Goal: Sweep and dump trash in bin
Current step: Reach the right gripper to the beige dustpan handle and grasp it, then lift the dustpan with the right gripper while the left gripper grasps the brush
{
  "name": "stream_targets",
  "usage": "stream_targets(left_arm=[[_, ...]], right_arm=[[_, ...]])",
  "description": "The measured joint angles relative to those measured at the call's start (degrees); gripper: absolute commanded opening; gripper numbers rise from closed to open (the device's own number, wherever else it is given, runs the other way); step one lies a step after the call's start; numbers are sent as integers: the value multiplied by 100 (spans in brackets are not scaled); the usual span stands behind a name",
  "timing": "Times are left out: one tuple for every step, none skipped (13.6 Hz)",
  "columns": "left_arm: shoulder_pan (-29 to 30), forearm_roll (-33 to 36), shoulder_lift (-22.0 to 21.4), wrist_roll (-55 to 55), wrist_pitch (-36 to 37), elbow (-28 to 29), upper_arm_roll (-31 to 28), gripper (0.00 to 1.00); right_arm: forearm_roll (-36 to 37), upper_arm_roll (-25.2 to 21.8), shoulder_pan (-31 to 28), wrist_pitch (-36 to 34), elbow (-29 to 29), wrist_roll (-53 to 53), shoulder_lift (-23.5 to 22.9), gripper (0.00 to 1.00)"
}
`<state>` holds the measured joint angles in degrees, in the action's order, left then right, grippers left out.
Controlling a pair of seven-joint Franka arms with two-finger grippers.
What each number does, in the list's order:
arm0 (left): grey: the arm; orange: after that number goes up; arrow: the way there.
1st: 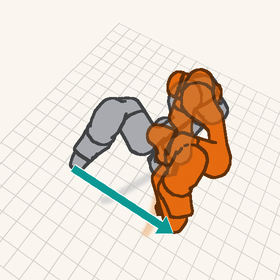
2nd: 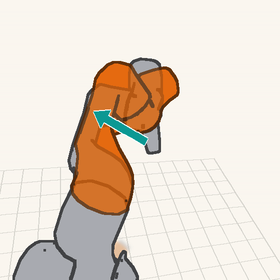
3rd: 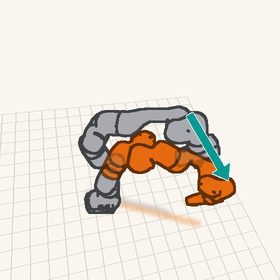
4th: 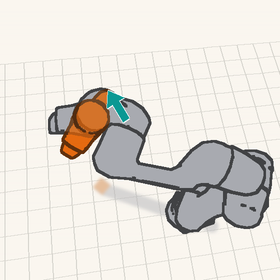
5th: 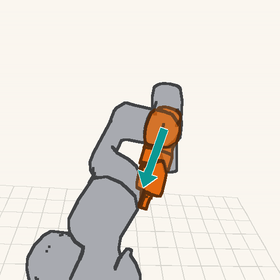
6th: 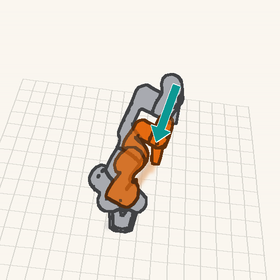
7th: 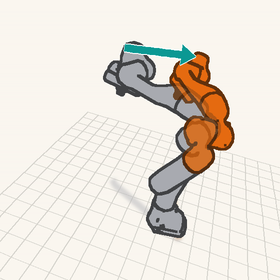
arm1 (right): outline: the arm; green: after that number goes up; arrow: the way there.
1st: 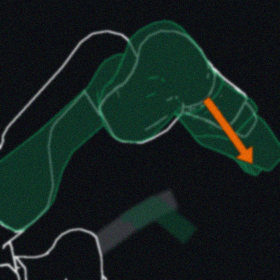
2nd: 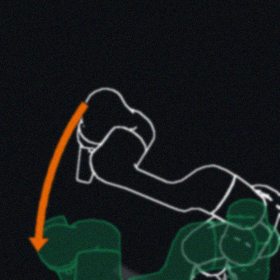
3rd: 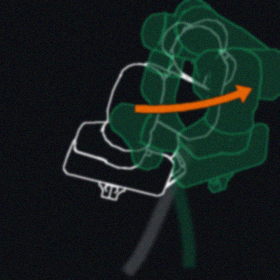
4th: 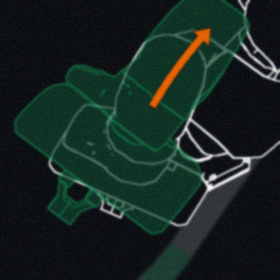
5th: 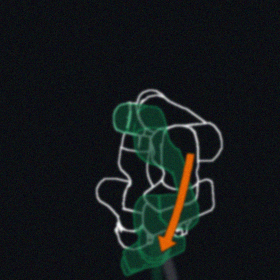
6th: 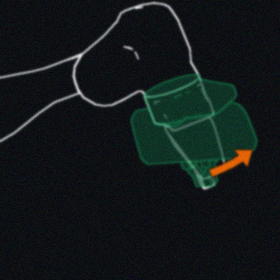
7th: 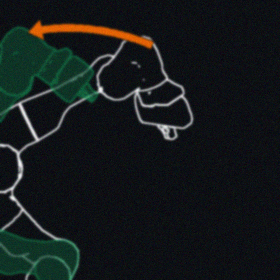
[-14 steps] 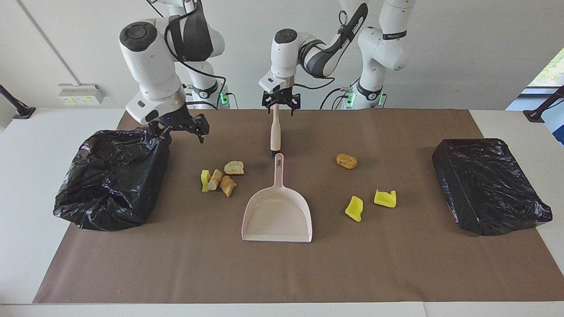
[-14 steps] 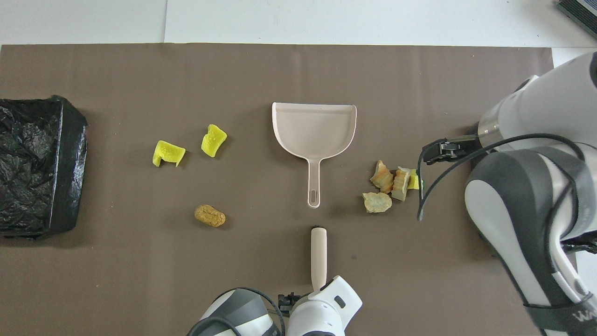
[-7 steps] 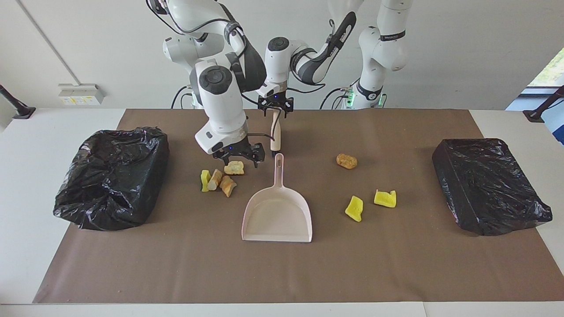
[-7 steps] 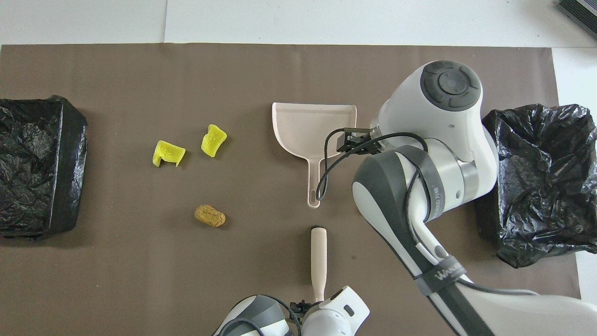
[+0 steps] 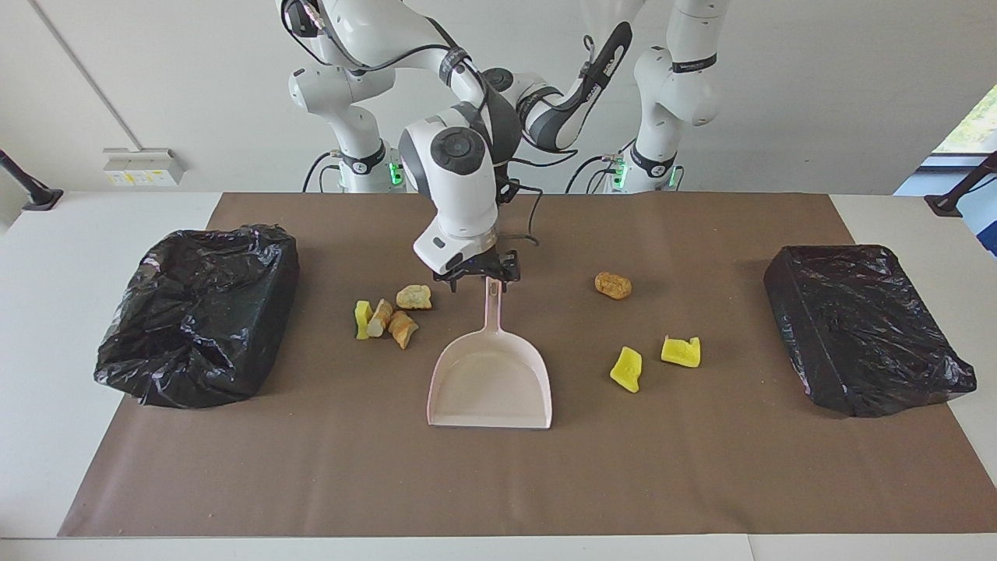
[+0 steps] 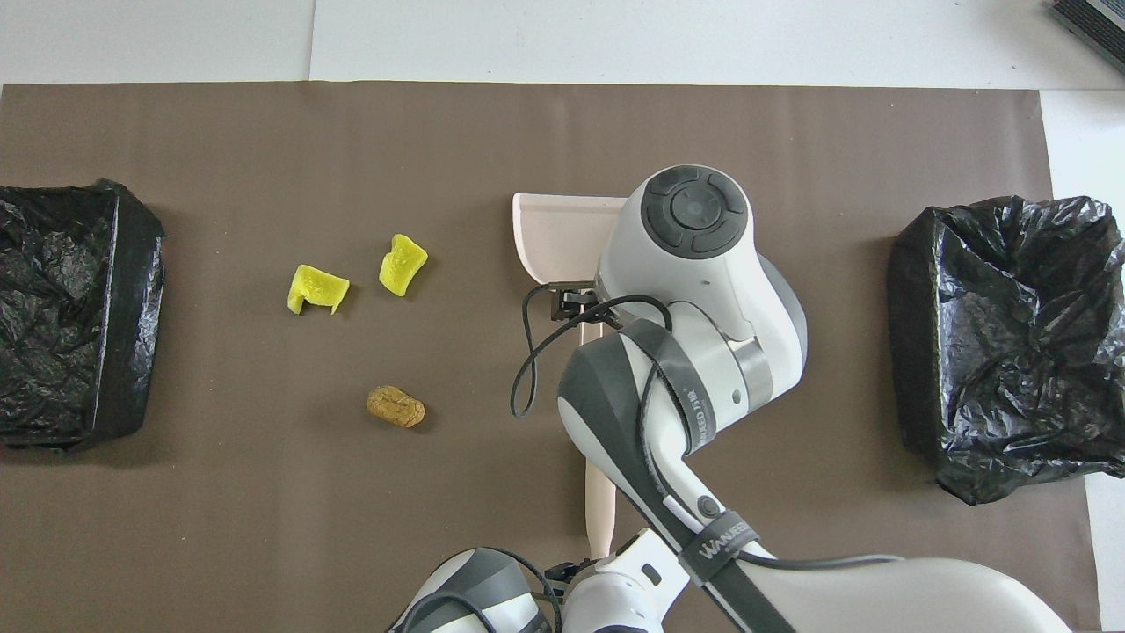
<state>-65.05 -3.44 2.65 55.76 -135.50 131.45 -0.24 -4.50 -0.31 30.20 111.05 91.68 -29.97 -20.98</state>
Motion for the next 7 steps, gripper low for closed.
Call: stream_targets(left_arm=[[0,0,-21,0,46,0,-8,0],[1,0,-38,0,74,0,-17,0],[16,0,-60,0,125,-1,-33,0],[62,1,-108,-3,208,-7,-67,0],[143,11,-192,-43,381,-20,-85,0],[233,36,-325,-126,701,-35,-98,0],[312,71,-478,-197,1067,-40,-102,0]], right_arm=[[0,0,94,124,0,-6,-128,100],[16,0,125,197,3,-6,-225,100],[46,-4,119,241,12,-6,-302,100],[71,-20,92,290,28,-3,-356,100],[79,-37,58,306,44,15,-389,100],[81,-38,30,309,80,39,-404,100],[83,-37,27,310,138,96,-408,100]])
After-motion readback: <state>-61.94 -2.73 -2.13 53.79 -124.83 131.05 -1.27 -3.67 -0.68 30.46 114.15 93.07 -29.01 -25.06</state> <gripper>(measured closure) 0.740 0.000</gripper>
